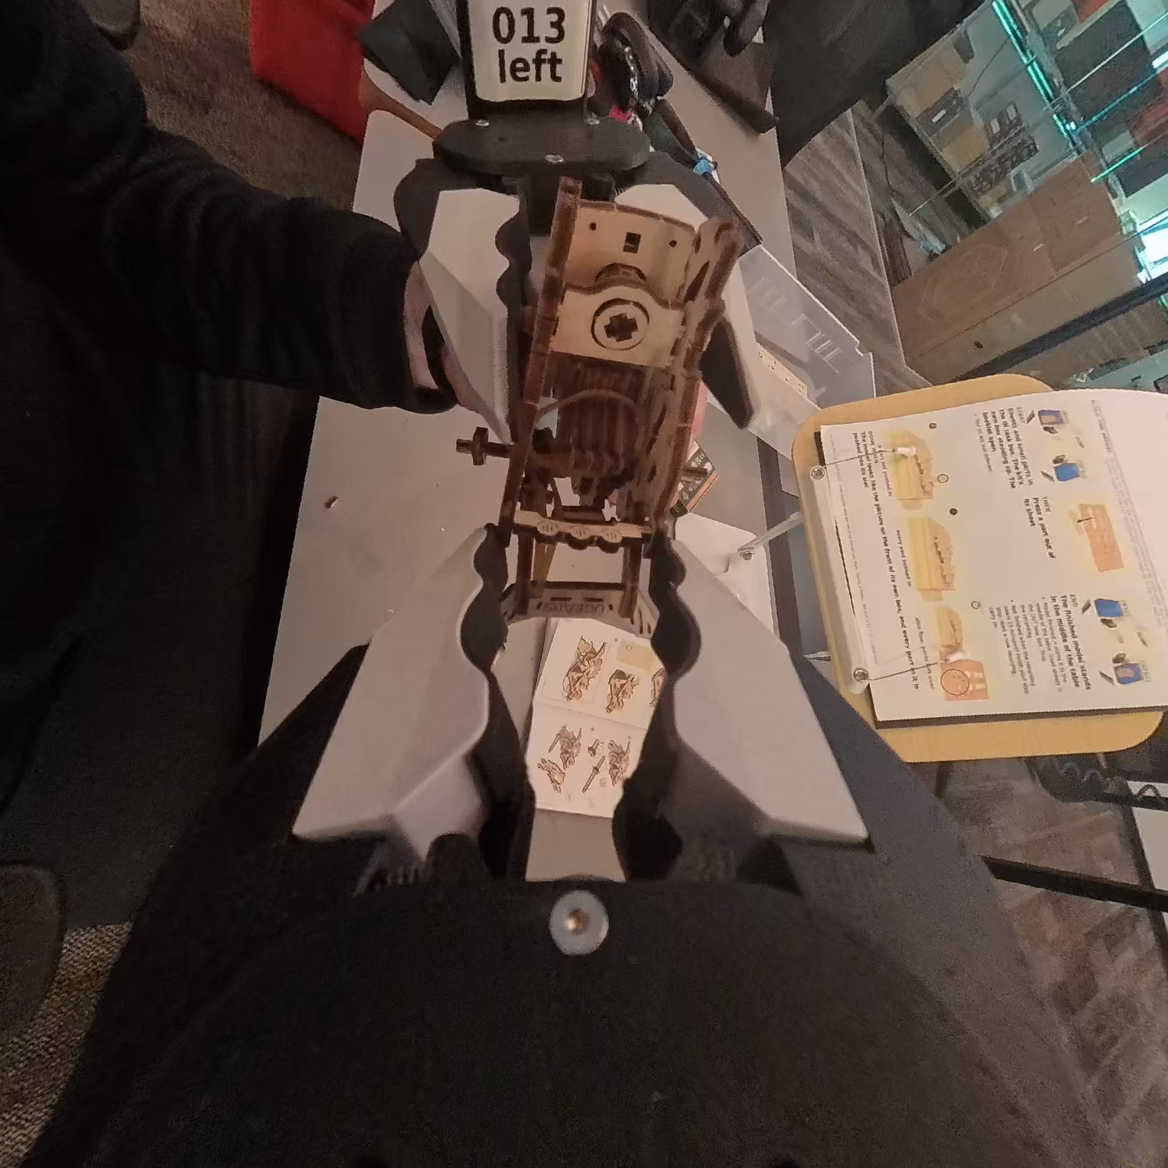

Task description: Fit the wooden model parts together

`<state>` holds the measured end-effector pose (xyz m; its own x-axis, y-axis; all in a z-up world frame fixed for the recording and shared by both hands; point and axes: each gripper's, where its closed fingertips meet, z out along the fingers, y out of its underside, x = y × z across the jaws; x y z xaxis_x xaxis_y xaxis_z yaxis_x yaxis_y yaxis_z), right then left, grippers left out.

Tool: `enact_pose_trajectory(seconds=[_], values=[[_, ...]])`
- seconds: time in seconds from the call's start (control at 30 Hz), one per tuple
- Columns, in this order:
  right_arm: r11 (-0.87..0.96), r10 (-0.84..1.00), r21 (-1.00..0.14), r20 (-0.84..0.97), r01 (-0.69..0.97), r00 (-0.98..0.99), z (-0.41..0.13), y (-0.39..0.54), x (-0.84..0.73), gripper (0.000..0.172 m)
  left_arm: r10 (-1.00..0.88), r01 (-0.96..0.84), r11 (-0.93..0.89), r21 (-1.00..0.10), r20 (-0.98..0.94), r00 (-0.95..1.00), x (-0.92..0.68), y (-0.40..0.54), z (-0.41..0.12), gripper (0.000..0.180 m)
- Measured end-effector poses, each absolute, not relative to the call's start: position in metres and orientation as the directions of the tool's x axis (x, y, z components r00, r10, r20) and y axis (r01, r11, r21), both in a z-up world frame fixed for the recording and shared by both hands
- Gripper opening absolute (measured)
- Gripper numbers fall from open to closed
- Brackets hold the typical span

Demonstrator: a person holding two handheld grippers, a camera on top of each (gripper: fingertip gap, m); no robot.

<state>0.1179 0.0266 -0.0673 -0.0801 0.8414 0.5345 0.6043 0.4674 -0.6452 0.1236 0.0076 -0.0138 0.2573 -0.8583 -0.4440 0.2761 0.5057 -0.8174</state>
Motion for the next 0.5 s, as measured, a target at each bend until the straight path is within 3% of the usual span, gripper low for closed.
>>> enact_pose_trajectory(seconds=[0.23, 0.3, 0.4, 0.5], values=[[0.434, 0.874, -0.736, 0.483, 0.519, -0.047, -0.061, 0.027, 0.12, 0.047, -0.876, 0.303, 0.476, -0.826, -0.412, 0.252, 0.117, 0.011, -0.012, 0.048], [0.426, 0.878, -0.76, 0.479, 0.49, -0.02, -0.053, 0.03, 0.129, 0.042, -0.88, 0.308, 0.468, -0.829, -0.403, 0.251, 0.113, 0.013, -0.011, 0.048], [0.422, 0.875, -0.788, 0.483, 0.448, 0.024, -0.042, 0.035, 0.132, 0.012, -0.878, 0.283, 0.472, -0.835, -0.416, 0.238, 0.119, 0.011, -0.014, 0.048], [0.436, 0.857, -0.769, 0.513, 0.468, 0.044, -0.047, 0.037, 0.129, 0.017, -0.882, 0.292, 0.465, -0.836, -0.408, 0.237, 0.123, 0.01, -0.013, 0.048]])
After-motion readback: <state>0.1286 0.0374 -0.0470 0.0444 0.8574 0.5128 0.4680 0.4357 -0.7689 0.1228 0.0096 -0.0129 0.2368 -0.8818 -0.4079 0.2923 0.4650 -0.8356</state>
